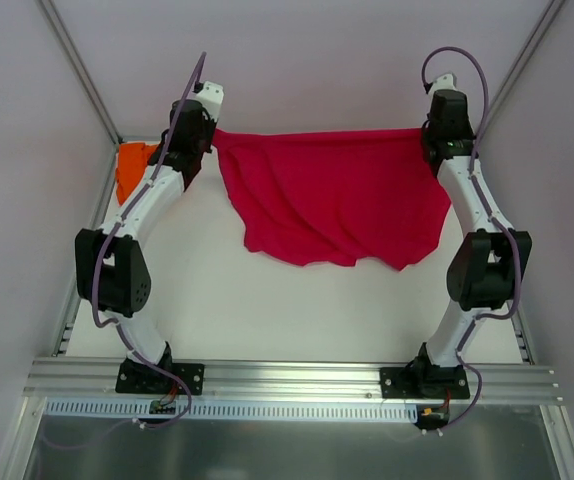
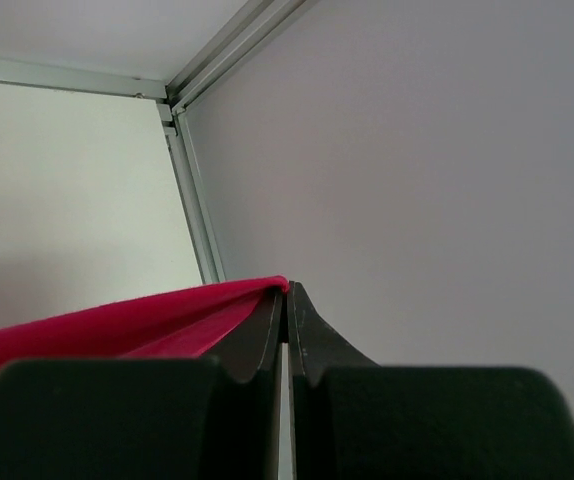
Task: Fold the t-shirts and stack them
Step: Flatten out the tshirt
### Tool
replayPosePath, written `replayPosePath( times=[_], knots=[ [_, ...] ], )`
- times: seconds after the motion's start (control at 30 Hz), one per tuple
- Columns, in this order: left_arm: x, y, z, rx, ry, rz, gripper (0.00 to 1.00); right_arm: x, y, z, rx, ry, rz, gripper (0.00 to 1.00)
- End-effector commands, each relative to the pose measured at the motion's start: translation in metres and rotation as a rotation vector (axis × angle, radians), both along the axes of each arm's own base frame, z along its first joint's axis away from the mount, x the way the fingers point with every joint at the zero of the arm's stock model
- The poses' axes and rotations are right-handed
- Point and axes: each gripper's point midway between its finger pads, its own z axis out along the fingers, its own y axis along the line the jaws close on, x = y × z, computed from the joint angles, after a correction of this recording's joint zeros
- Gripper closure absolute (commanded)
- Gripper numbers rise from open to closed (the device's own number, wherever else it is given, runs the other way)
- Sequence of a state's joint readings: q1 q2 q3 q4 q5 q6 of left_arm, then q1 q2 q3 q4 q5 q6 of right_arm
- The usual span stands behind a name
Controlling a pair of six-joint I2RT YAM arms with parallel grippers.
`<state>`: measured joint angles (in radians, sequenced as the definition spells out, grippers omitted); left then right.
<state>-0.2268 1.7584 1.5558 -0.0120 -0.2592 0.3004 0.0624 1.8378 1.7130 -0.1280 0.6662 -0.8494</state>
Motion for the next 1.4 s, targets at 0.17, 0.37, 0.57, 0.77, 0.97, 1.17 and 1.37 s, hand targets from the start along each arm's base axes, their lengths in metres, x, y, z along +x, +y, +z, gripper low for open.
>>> replayPosePath(
  times=[0.17,0.37,0.57,0.77,0.97,1.17,1.37],
  knots=[
    [-0.015,0.018,0.101,-0.068,-0.170,0.048,1.00,-0.048,-0.019,0.112,0.025,-0.327,-0.099,0.99],
    [-0.016,0.007,0.107,-0.113,-0.115,0.007,1.00,-0.059,0.008,0.115,0.085,-0.307,0.062,0.99],
    [-0.050,-0.025,0.056,-0.137,-0.039,-0.159,1.00,-0.069,0.055,0.063,0.140,-0.183,0.267,0.99],
    [-0.002,-0.026,0.065,-0.100,0.017,-0.102,1.00,0.000,0.047,0.086,0.031,-0.263,0.166,0.99],
    [0.030,-0.011,0.075,-0.004,-0.034,-0.039,1.00,0.032,0.037,0.099,-0.060,-0.272,0.107,0.99],
    [0.014,-0.012,0.120,-0.081,-0.119,-0.046,1.00,-0.002,0.024,0.151,-0.075,-0.510,0.036,0.99],
    [-0.036,-0.009,0.187,-0.143,-0.247,-0.079,1.00,-0.069,0.029,0.198,-0.112,-0.678,0.057,0.99]
  ],
)
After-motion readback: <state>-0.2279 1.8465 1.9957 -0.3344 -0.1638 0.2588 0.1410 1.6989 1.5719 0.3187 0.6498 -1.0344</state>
